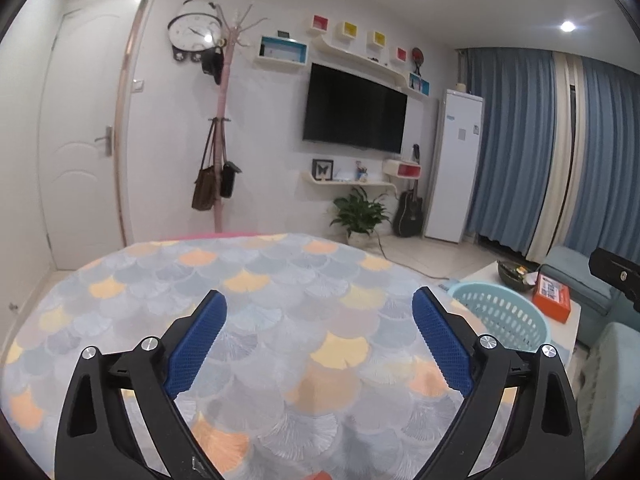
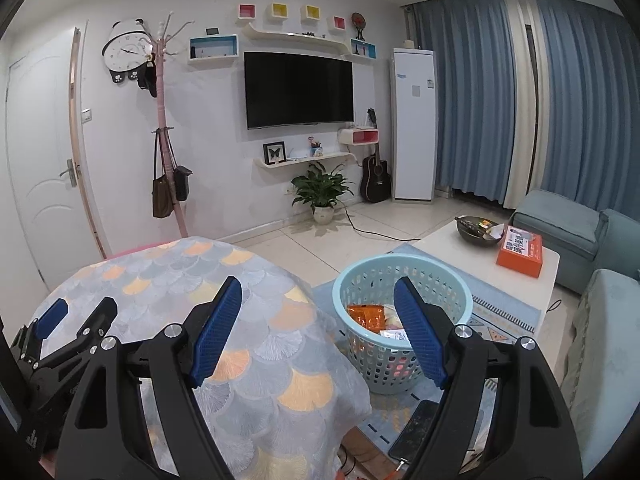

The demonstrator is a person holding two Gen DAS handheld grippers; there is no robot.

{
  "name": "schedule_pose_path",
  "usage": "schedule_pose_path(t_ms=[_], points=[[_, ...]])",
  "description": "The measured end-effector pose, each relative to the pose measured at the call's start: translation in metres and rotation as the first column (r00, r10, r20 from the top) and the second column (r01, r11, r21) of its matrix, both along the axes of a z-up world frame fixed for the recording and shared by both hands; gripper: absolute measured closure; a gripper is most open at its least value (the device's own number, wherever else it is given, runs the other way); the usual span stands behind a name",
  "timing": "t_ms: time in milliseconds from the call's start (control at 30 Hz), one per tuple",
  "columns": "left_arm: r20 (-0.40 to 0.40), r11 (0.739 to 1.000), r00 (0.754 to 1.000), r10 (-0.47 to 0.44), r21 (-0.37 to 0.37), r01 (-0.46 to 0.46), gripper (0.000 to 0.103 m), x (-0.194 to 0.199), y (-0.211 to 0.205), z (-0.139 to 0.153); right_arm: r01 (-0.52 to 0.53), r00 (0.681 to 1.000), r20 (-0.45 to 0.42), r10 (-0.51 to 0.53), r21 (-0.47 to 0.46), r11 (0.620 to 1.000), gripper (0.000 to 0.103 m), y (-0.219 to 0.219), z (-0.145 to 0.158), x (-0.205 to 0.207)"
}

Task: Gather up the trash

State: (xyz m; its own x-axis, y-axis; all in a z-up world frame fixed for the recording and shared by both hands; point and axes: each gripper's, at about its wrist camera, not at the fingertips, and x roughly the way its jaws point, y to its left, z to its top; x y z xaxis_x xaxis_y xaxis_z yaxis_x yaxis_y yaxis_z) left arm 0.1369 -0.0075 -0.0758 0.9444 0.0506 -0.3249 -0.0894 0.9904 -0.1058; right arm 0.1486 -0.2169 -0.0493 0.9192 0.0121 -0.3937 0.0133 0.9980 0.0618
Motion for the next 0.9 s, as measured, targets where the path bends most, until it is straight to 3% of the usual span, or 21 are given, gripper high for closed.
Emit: schedule_pose_path(t_ms=[467, 633, 900], points=[[-0.022, 1.000, 1.000, -0.023, 0.012, 0.023, 0.008, -0.0024, -0.0064, -0.0063, -0.006, 1.000, -0.018, 0.006, 0.022, 1.000, 0.028, -0.0029, -0.0083, 0.0022], [-0.015, 1.000, 1.000, -0.024, 0.003, 0.024, 0.008, -0.0039, -0.0056, -0.0052, -0.003, 1.000, -0.026, 0.003, 0.031, 1.000, 0.022, -0.0030, -0.0091, 0.0037], [-0.012, 1.000, 1.000, -0.023, 0.013, 0.023, 0.008, -0.0051, -0.0077, -0.0051, -0.007, 0.999, -0.033, 0.009, 0.035, 0.999, 0.021, -0.0020, -0.0116, 0.0062]])
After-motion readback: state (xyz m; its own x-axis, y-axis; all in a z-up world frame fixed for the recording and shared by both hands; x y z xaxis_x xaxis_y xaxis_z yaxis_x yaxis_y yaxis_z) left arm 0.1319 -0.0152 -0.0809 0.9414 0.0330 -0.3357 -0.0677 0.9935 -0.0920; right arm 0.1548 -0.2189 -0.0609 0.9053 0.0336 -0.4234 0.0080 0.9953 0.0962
